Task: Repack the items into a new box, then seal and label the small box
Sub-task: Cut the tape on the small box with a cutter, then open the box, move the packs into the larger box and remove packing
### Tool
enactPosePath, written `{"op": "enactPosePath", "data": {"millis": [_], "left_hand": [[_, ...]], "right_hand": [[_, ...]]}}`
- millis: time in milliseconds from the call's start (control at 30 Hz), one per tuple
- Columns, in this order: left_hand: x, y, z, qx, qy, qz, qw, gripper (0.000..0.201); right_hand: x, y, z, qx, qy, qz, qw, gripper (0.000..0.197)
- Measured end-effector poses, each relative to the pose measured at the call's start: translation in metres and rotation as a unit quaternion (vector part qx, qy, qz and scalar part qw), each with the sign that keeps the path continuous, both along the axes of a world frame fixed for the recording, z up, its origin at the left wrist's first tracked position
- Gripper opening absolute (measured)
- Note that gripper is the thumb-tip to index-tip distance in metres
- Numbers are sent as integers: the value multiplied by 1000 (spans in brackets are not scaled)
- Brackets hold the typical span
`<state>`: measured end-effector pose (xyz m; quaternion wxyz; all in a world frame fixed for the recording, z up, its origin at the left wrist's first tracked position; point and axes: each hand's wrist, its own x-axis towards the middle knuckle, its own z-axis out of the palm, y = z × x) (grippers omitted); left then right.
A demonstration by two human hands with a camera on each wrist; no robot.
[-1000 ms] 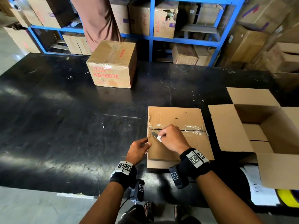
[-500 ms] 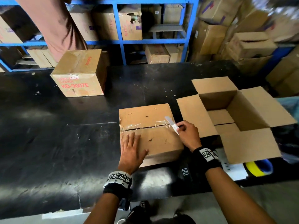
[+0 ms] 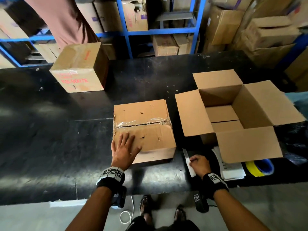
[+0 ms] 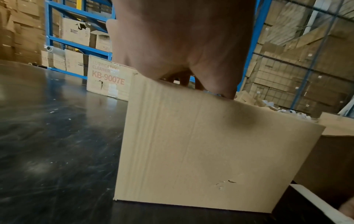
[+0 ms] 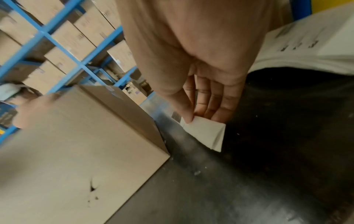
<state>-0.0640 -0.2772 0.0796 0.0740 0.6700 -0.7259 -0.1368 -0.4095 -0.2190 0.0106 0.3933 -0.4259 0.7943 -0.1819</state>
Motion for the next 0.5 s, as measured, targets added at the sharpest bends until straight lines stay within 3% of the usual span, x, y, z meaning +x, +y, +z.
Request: {"op": "enactPosePath", "data": {"millis": [67,167,300,400,500], "left_hand": [[0,0,1,7,-3,1,1000,82],[-2,1,2,16,-10,5,1000,84],[-3,-1,4,22,-2,8,1000,80],[-3,0,5,25,4,13,1000,71],[-2,1,4,19,9,9,1000,76]], "right_hand": [[2,-9,-12,8,-10,7,1000,25],[7,-15,-23,34,-23,25,999,13],[10,-14,-33,50,-27,24,998,18],[11,-17,-21,57,-28,36,997,15],[16,-29,8,-7,-32,13,999,18]]}}
